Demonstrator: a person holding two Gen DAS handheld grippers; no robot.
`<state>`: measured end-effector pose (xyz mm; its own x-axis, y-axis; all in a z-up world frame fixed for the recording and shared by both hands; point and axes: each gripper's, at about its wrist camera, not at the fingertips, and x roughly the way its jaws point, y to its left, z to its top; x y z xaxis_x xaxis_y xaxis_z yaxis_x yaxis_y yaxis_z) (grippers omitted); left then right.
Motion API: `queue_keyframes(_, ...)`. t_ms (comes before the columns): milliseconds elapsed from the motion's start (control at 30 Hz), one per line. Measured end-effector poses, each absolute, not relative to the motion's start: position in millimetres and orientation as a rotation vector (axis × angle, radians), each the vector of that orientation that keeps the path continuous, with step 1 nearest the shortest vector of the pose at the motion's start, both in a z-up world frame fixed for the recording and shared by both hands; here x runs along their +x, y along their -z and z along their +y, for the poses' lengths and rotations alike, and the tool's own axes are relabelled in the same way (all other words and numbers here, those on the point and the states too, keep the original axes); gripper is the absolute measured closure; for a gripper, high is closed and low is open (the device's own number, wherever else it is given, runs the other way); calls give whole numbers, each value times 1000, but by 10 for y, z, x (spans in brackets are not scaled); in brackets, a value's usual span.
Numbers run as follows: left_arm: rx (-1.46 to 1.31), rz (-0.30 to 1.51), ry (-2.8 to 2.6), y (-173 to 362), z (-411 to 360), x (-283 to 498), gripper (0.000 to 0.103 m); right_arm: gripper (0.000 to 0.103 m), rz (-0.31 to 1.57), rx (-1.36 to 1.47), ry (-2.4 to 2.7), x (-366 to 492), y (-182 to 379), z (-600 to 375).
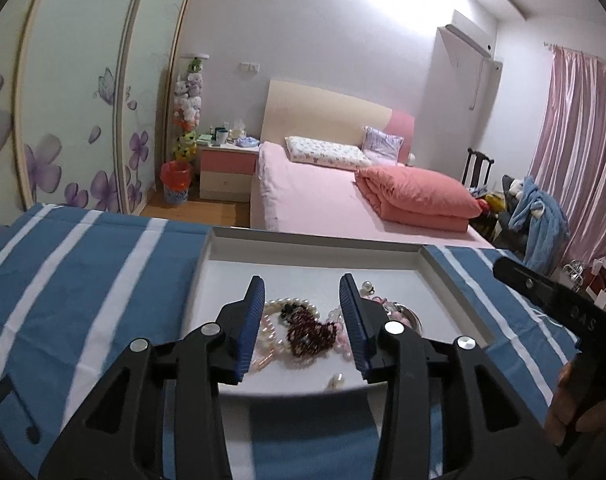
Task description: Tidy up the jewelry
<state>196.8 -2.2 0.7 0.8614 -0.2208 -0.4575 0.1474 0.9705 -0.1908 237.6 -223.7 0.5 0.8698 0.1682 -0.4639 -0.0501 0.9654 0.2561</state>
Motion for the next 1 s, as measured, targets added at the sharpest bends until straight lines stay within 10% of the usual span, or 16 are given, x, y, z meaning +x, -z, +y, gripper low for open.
queue_keyframes(333, -66, 431, 113, -114, 174, 1123, 11, 5, 508, 107, -123, 1450, -51, -1883)
queue_keyframes(1000, -18, 365, 34, 27, 153, 515, 2, 5, 467, 62, -65, 780, 114, -1801)
